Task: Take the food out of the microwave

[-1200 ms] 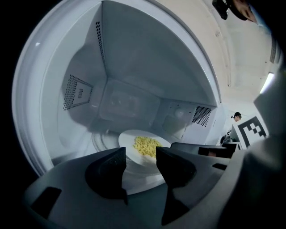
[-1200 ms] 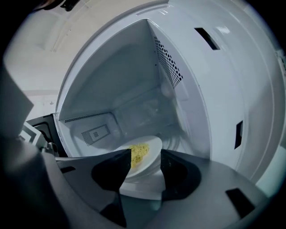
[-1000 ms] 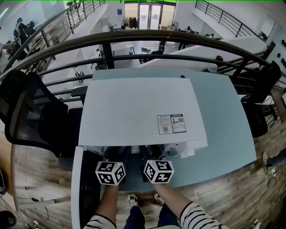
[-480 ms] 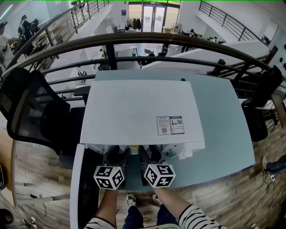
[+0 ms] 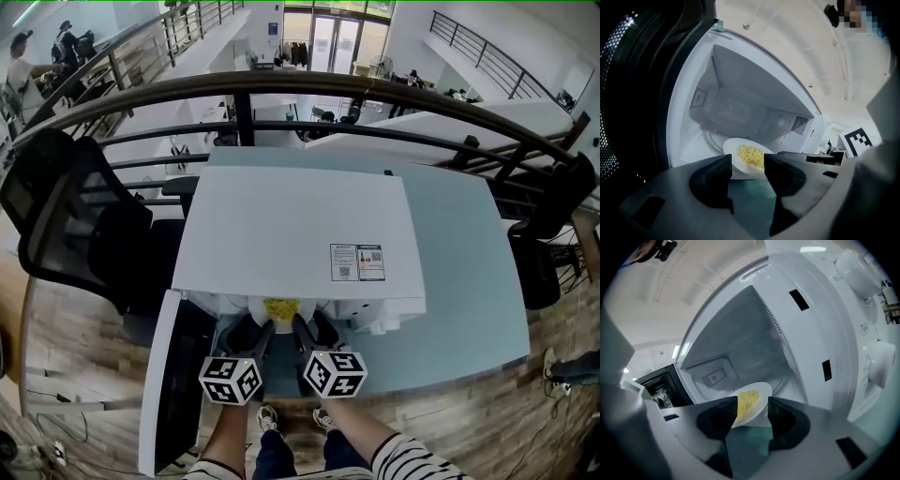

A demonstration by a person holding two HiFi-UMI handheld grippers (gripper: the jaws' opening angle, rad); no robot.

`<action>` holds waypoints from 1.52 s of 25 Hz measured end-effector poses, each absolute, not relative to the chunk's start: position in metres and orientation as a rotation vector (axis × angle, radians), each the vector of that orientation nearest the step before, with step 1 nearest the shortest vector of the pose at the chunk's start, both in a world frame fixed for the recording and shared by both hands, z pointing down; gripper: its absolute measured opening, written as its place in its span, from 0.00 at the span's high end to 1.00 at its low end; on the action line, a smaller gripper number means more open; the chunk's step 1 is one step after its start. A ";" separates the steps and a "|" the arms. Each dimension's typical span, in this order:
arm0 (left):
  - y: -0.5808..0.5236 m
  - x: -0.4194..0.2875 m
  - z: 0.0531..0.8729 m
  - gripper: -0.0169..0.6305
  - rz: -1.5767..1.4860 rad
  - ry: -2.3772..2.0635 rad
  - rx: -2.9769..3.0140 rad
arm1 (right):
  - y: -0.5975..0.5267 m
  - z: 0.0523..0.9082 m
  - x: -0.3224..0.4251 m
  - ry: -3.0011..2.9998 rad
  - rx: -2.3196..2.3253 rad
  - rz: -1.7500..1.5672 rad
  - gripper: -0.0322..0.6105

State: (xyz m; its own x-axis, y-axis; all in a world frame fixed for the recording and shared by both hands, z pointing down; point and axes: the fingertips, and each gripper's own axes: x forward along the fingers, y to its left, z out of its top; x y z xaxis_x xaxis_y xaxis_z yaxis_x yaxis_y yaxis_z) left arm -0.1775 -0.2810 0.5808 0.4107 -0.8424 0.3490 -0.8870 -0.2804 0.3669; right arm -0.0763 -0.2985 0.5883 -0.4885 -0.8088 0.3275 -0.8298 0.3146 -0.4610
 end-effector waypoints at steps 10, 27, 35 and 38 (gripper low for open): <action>-0.290 -0.188 0.593 0.67 0.012 -1.481 2.038 | -0.309 0.600 -0.072 -2.508 1.578 1.046 0.64; -0.288 -0.191 0.594 0.77 -0.032 -1.395 1.999 | -0.298 0.601 -0.070 -2.459 1.709 1.136 0.75; -0.264 -0.184 0.570 0.80 -0.033 -1.332 2.069 | -0.267 0.577 -0.060 -2.433 1.845 1.109 0.78; -0.251 -0.179 0.560 0.81 -0.044 -1.300 2.103 | -0.253 0.568 -0.054 -2.424 1.902 1.109 0.78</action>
State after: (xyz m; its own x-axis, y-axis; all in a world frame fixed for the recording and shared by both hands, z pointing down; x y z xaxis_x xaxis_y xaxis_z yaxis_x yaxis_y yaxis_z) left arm -0.1795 -0.2512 0.5599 0.5061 -0.8089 0.2993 -0.7869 -0.2910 0.5441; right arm -0.0541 -0.2530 0.5680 -0.3197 -0.9009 0.2936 -0.8111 0.1000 -0.5763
